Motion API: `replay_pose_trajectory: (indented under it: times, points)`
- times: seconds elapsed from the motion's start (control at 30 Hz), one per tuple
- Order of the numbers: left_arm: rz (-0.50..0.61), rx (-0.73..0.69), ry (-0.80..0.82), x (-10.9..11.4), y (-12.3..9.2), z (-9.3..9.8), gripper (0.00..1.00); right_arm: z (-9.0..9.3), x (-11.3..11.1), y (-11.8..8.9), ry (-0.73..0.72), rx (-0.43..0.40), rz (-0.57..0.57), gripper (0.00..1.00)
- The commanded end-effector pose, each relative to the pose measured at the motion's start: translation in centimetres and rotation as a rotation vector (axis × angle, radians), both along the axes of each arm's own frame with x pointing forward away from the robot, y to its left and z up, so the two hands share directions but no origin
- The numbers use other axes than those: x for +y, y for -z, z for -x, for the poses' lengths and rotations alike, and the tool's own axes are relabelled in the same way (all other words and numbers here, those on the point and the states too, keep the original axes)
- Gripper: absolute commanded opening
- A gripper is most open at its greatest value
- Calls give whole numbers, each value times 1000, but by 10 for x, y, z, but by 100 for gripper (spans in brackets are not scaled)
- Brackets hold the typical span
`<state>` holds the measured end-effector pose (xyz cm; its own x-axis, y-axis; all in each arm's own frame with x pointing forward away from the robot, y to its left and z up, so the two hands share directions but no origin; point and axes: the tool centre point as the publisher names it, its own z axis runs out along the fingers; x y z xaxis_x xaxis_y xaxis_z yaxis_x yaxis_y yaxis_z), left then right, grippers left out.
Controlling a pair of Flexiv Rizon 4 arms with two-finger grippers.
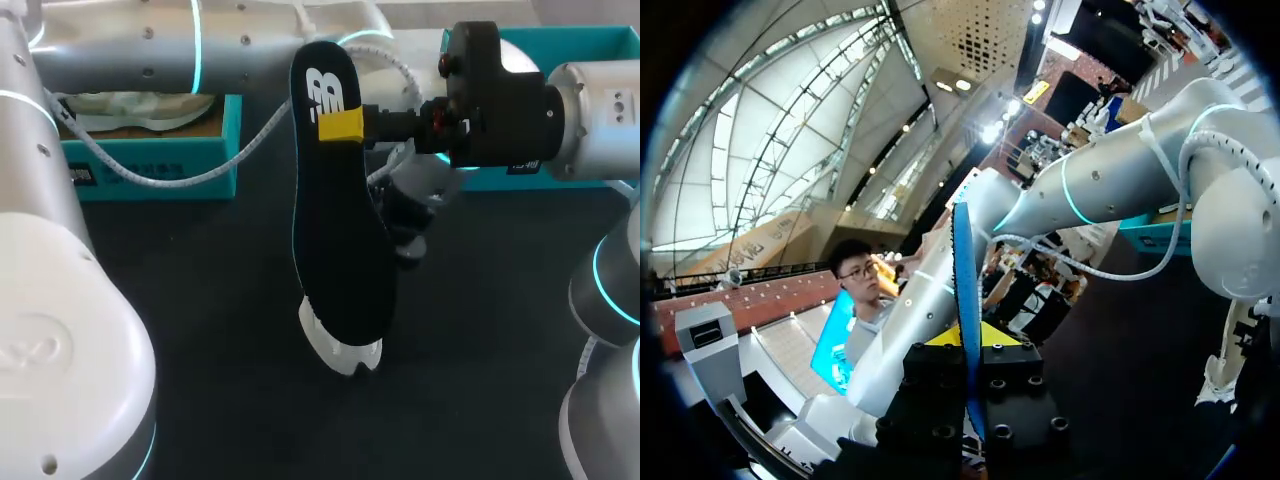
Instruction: Take the shoe out of the shoebox, open the shoe tongue, remove and reinsert the insole, then place the shoe into the shoebox
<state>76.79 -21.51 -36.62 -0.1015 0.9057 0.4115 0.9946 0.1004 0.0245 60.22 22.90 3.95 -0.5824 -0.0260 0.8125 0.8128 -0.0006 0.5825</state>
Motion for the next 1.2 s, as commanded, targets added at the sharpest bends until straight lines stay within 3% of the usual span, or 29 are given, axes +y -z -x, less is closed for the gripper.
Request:
replay_pose_trajectory:
  times: [0.03, 0.93, 0.97, 1.0, 1.03, 1.07, 1.2]
  points:
    - [21, -71, 49, 3, 7, 7, 0, 0, 4, 0, 2, 1, 1, 0]
    - [37, -10, 56, 1, 18, 1, 0, 0, 4, 0, 2, 1, 1, 0]
    - [37, -10, 56, 1, 18, 1, 27, 0, 4, 0, 2, 1, 1, 0]
    - [37, -10, 56, 1, 18, 1, 45, 0, 4, 0, 2, 1, 1, 0]
    - [37, -10, 56, 1, 18, 1, 91, 0, 4, 0, 2, 1, 1, 0]
    - [42, -9, 53, 2, 17, 0, 100, 0, 4, 0, 2, 1, 1, 0]
    - [84, 11, 68, 3, 11, -1, 100, 0, 4, 0, 2, 1, 1, 0]
